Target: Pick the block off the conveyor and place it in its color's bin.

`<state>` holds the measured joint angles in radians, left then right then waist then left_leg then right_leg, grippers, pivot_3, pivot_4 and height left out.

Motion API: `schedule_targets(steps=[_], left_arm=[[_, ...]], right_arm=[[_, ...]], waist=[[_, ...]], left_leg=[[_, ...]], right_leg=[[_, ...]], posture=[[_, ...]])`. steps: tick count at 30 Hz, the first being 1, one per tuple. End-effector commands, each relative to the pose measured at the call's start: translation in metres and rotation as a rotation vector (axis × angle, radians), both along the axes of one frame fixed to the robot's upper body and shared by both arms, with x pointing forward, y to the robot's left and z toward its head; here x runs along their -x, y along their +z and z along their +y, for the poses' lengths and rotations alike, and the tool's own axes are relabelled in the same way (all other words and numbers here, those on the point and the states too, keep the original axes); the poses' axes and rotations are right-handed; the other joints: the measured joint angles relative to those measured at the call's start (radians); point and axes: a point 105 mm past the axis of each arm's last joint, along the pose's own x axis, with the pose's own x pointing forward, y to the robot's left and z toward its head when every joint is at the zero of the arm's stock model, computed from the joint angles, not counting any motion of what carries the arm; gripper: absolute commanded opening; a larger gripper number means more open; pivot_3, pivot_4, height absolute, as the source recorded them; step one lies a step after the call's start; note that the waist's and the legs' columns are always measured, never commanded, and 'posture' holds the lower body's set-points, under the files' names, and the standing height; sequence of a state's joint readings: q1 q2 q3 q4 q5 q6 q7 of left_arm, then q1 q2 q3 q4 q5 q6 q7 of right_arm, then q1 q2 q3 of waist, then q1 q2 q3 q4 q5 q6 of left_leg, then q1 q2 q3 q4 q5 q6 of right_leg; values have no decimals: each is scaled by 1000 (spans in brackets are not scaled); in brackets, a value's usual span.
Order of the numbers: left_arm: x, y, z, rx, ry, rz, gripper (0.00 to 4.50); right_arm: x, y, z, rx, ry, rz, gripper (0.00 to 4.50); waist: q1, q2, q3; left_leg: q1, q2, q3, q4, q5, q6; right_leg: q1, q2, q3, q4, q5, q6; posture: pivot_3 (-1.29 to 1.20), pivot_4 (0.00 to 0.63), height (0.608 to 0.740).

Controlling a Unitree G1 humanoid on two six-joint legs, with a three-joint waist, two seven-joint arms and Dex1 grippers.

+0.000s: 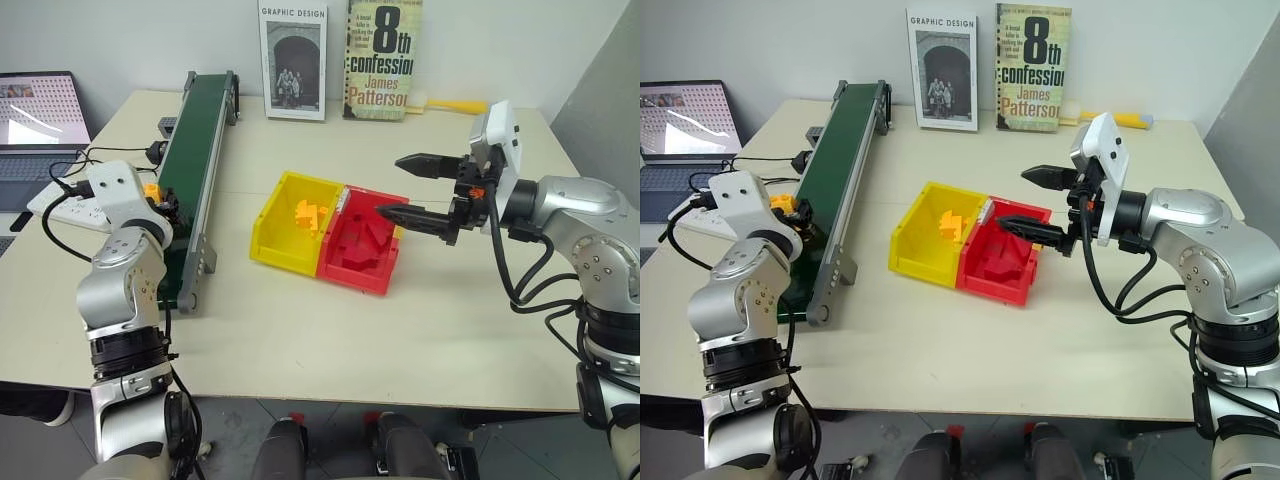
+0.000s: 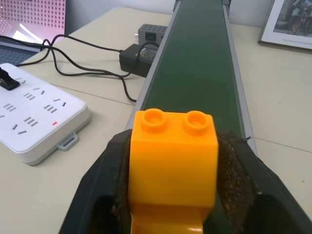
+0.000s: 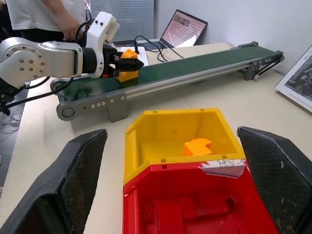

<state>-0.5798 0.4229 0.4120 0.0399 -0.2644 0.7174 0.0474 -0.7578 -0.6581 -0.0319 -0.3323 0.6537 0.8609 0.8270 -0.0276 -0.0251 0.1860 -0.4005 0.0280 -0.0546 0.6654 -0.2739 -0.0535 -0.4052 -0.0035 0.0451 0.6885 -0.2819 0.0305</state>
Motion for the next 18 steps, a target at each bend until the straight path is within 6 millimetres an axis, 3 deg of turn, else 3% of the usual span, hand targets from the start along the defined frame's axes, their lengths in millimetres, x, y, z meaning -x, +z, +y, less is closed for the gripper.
schedule_targets(steps=[1, 4, 7, 12, 18], left_arm=[[-1, 29, -19, -11, -97, -78, 1572], [-6, 46, -42, -52, -240, -108, 1522], [-9, 60, -85, -115, -499, -110, 1522], [-10, 61, -146, -185, -862, -41, 1522], [-18, 43, -166, -246, -967, 48, 1522]], right_arm=[[8, 11, -3, 20, -1, -63, 4500], [2, 10, -11, 104, -76, -108, 4500], [1, 3, -23, 226, -133, -128, 4500], [23, 3, -20, 273, -83, -114, 4500], [31, 2, -19, 254, -112, -104, 4500]], waist=[[0, 0, 0], [5, 0, 0], [8, 0, 0], [3, 0, 0], [-7, 0, 0]], left_leg=[[0, 0, 0, 0, 0, 0], [0, 0, 0, 0, 0, 0], [-1, -1, -1, 0, 0, 0], [-1, 0, 0, -1, 0, 0], [0, 0, 1, -1, 0, 0]], right_leg=[[0, 0, 0, 0, 0, 0], [0, 0, 0, 0, 0, 0], [0, 0, -1, -1, 0, 0], [0, 0, 0, -2, 0, 0], [0, 1, 1, -1, 0, 0]], posture=[[0, 150, 740], [0, 150, 740], [0, 150, 740], [0, 150, 740], [0, 150, 740]])
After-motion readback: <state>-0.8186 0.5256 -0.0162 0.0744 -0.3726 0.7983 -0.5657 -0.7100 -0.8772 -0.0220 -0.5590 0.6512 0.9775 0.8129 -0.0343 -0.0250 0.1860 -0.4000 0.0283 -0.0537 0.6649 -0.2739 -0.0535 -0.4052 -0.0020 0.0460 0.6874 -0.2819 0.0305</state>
